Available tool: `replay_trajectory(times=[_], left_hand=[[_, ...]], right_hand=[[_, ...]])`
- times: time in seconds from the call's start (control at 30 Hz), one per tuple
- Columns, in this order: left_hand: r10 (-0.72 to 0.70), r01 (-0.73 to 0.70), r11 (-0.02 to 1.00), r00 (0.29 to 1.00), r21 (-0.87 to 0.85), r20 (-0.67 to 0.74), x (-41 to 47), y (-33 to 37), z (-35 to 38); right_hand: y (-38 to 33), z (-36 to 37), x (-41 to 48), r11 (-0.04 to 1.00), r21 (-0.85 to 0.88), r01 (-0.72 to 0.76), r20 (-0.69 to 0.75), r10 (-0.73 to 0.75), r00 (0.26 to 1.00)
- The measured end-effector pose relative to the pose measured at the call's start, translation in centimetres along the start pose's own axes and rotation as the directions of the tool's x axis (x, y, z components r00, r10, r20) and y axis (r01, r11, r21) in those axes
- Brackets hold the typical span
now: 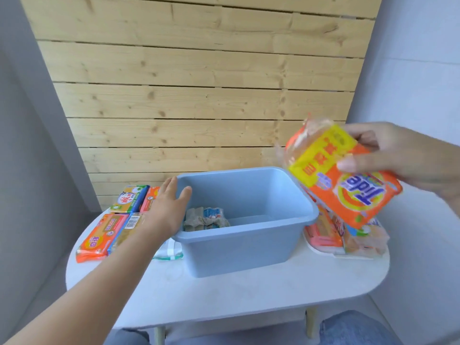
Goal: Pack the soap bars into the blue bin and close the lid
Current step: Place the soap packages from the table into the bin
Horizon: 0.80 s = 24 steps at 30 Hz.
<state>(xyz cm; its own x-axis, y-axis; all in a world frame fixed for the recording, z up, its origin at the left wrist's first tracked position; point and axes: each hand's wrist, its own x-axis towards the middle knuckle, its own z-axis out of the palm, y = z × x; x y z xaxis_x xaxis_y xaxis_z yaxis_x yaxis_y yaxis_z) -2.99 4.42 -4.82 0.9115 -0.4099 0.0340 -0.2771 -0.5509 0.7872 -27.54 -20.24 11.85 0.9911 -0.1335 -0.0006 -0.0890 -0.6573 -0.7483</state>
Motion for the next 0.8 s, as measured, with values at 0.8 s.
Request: replay_trajectory(times=[0.8], left_hand=[[0.031,-0.033,0.999,0.999,-0.040,-0.029,-0.5,0.4,0.2]], right_hand=[[7.2,15.3,17.9,0.628,-0.173,-0.759,0.561,0.696,0.448]])
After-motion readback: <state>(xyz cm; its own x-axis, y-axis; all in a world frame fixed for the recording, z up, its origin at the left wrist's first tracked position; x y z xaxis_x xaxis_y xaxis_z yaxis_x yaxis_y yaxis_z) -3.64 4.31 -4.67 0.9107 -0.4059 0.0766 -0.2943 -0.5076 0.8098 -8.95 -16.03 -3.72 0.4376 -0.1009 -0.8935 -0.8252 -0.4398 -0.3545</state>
